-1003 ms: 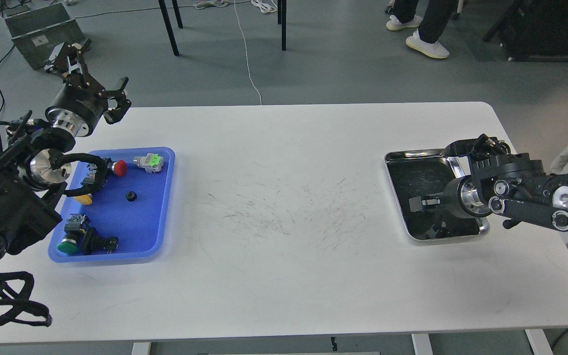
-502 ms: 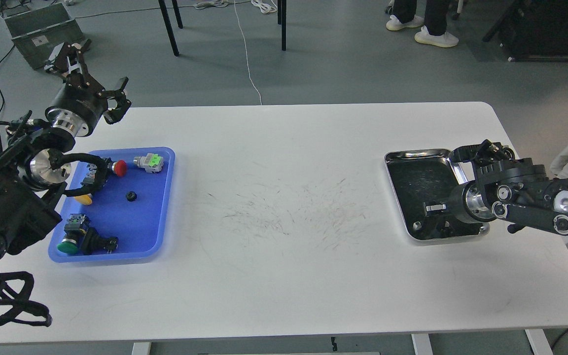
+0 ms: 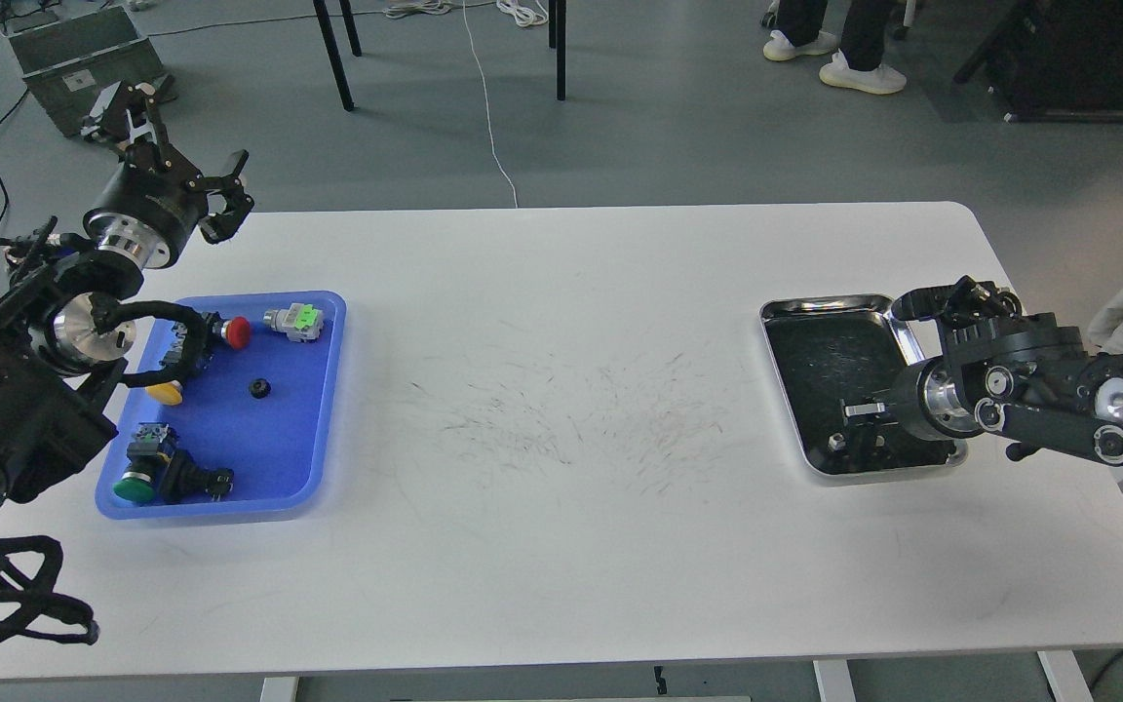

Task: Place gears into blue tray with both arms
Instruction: 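Grasp another small black part in the steel tray with the right gripper, then carry the black part with the right gripper toward the table center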

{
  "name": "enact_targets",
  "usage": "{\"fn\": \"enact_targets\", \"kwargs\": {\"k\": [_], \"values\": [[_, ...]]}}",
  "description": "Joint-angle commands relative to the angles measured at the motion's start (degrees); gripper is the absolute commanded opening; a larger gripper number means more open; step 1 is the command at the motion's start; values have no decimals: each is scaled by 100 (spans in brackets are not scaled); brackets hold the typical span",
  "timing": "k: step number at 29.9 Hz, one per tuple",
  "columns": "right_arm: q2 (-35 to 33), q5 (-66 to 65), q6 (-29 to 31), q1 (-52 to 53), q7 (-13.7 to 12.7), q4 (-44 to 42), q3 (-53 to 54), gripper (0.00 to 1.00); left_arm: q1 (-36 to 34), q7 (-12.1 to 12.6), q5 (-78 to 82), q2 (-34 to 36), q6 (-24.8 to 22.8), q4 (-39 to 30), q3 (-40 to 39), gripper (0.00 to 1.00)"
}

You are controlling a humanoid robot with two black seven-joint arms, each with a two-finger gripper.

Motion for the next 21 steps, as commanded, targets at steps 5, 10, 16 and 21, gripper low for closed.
{"fn": "enact_targets", "kwargs": {"k": [5,10,16,21], "values": [[-254,91,-176,966,40,472,63,1,-33,0,0,55,1,0,0,98],[-325,389,-212,1917,505,964,423,1,-51,0,0,46,18,0,0,98],[534,1452,-764,2050,682,966,600,1,-59,0,0,55,18,0,0,98],[1984,1656,-1424,1436,726,-104,678,1,-129,0,0,81,45,0,-9,98]]}}
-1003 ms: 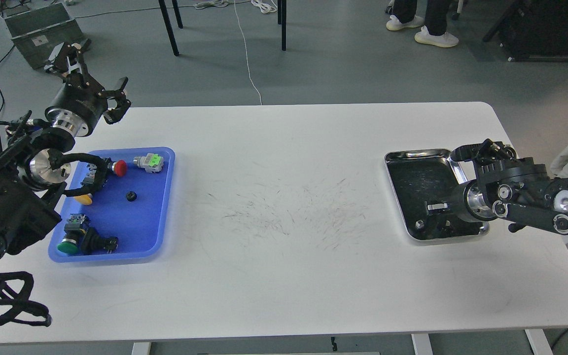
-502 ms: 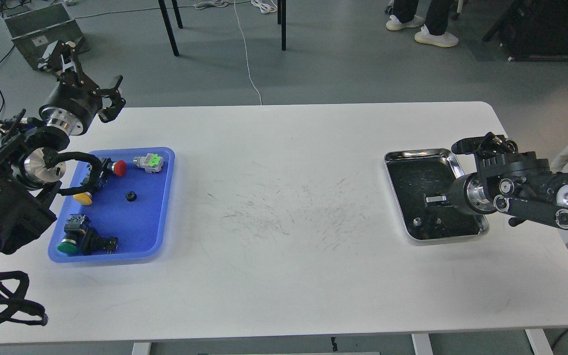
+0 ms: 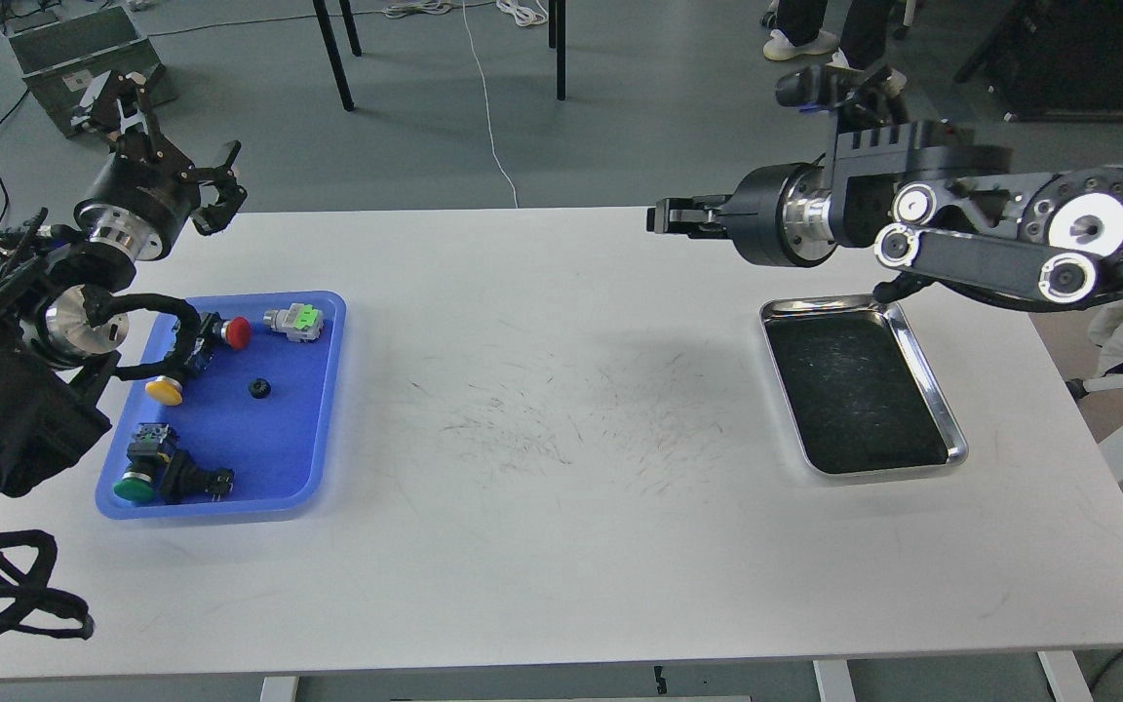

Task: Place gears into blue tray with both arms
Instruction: 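Carry the black part with the right gripper toward the table center, then release the black part on the table and retract the right arm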

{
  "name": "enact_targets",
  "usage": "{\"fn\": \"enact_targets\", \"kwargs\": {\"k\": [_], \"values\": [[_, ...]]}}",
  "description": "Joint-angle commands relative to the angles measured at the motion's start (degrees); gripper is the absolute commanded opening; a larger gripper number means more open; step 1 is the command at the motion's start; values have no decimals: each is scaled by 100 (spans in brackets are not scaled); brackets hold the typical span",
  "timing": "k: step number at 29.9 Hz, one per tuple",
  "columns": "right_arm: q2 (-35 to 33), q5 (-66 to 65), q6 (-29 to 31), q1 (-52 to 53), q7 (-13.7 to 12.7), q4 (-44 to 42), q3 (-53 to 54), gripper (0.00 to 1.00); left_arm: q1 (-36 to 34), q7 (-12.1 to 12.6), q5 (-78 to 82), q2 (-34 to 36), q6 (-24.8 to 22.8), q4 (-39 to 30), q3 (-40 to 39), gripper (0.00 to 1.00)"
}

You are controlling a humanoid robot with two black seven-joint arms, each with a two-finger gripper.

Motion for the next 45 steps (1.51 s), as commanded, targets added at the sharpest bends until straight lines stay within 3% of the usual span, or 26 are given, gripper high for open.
{"fn": "enact_targets", "kwargs": {"k": [1,4,11,23,32,36,41,45], "values": [[1068,72,-315,-525,77,-959,159,1,-56,0,0,32,19,0,0,98],[1895,46,-315,-991,95,-1540,519,1,-56,0,8,68,19,0,0,98],[1976,11,-472,-1633,87,-2060,626,1,-56,0,17,85,19,0,0,98],[1976,63,-447,-1985,157,-936,626,3,-47,0,26,103,-16,0,0,98],[1976,-7,-359,-2223,157,-883,591,5,-47,0,26,147,-34,0,0,98],[1976,-77,-359,-2249,157,-891,600,8,-39,0,26,138,-25,0,0,98],[1976,-77,-359,-2293,131,-909,591,29,-30,0,26,147,-34,0,0,98],[1976,-77,-359,-2293,130,-988,600,33,-12,0,26,156,-34,0,9,98]]}}
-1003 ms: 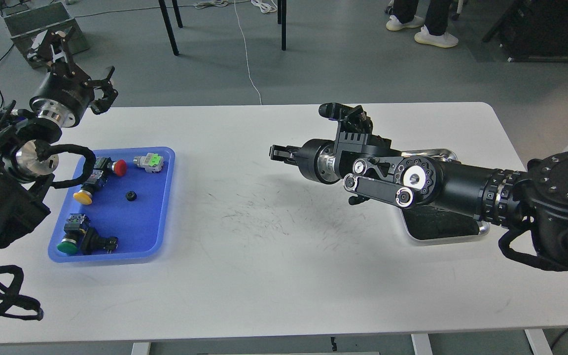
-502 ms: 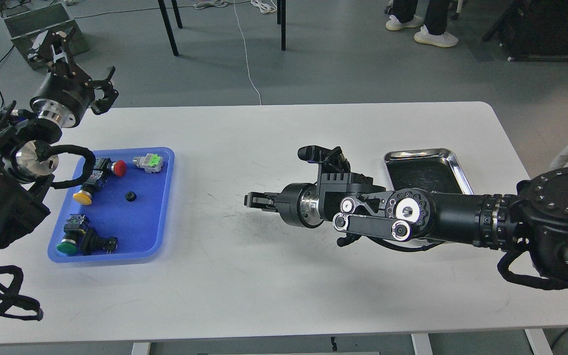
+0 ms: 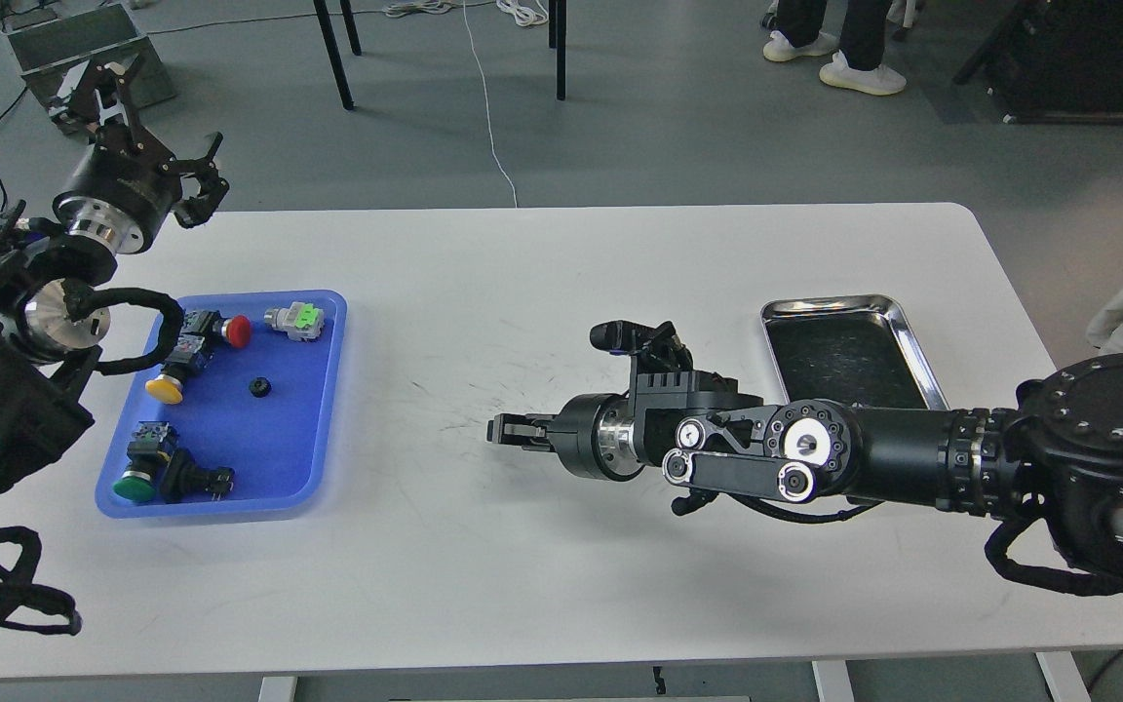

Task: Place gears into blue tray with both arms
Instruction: 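Release the black part on the table and retract the right arm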

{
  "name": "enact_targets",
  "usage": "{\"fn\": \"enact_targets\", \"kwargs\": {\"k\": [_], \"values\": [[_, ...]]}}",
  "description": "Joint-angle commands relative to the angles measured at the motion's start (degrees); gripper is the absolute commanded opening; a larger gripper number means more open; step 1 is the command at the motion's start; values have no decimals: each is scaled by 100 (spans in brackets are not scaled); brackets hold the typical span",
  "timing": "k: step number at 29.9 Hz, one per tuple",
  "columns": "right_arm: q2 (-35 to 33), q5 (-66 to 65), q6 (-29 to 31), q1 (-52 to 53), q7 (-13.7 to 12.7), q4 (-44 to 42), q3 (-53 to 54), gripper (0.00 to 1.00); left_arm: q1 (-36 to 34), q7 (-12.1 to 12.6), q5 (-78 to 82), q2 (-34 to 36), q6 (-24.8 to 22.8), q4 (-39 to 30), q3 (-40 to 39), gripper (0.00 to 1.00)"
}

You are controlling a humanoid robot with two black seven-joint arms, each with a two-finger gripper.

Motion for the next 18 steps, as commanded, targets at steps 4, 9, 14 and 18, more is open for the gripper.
{"fn": "enact_targets", "kwargs": {"k": [4,9,14,18], "values": [[1,26,0,-11,-5,-280,8,38,18,0,-1,7,9,0,3,98],[1,70,-114,-11,30,-412,52,72,18,0,8,15,54,0,3,98],[1,105,-115,-2,48,-877,1034,89,9,44,43,33,71,0,21,98],[1,123,-106,42,48,-1238,1895,93,9,88,192,51,54,0,38,98]]}}
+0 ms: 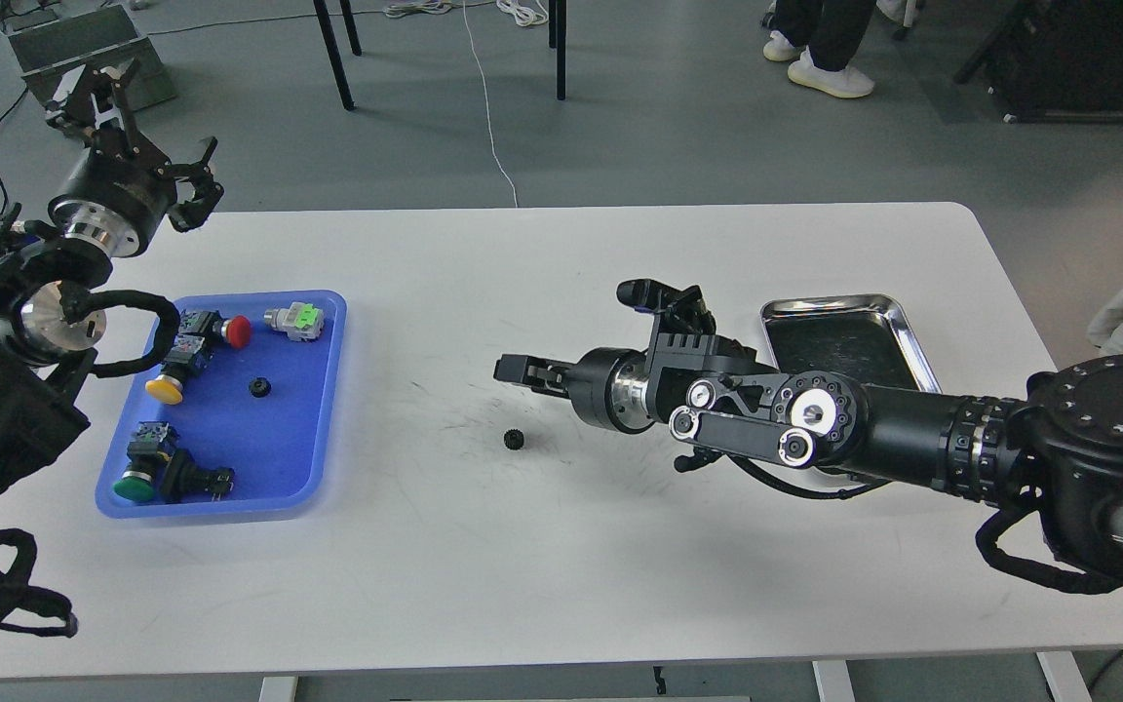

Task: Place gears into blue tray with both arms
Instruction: 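Release the black part on the table and retract the right arm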

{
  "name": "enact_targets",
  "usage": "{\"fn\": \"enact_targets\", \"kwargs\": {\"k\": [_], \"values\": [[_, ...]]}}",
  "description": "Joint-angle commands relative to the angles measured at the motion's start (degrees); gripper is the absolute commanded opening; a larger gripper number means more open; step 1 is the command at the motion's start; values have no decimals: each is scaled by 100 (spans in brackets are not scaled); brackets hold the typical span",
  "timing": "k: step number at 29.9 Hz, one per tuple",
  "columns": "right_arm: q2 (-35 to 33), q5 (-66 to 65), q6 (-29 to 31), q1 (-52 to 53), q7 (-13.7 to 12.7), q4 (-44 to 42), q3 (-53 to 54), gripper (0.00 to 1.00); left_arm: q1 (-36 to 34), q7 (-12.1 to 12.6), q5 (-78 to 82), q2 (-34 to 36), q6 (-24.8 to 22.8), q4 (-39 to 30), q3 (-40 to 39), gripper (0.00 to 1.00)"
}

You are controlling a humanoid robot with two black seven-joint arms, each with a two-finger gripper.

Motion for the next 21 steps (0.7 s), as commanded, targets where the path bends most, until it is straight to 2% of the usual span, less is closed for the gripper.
{"fn": "enact_targets", "kwargs": {"k": [1,6,9,13,16,21], "values": [[0,32,8,21,0,-329,875,93,-26,21,235,34,-19,0,54,98],[0,348,16,-146,0,-444,2369,93,-122,47,438,324,-28,-26,309,98],[0,594,87,-453,-9,-357,3467,93,-219,135,595,683,-63,-254,730,98],[0,858,139,-989,-9,336,4514,95,-237,118,1158,1386,-239,-824,1425,98],[-131,1121,297,-1595,-9,961,5156,95,-211,135,1535,2080,-178,-1798,1514,98],[-518,1595,499,-2877,-9,1690,6667,95,-70,179,2694,3495,112,-4188,1584,98]]}}
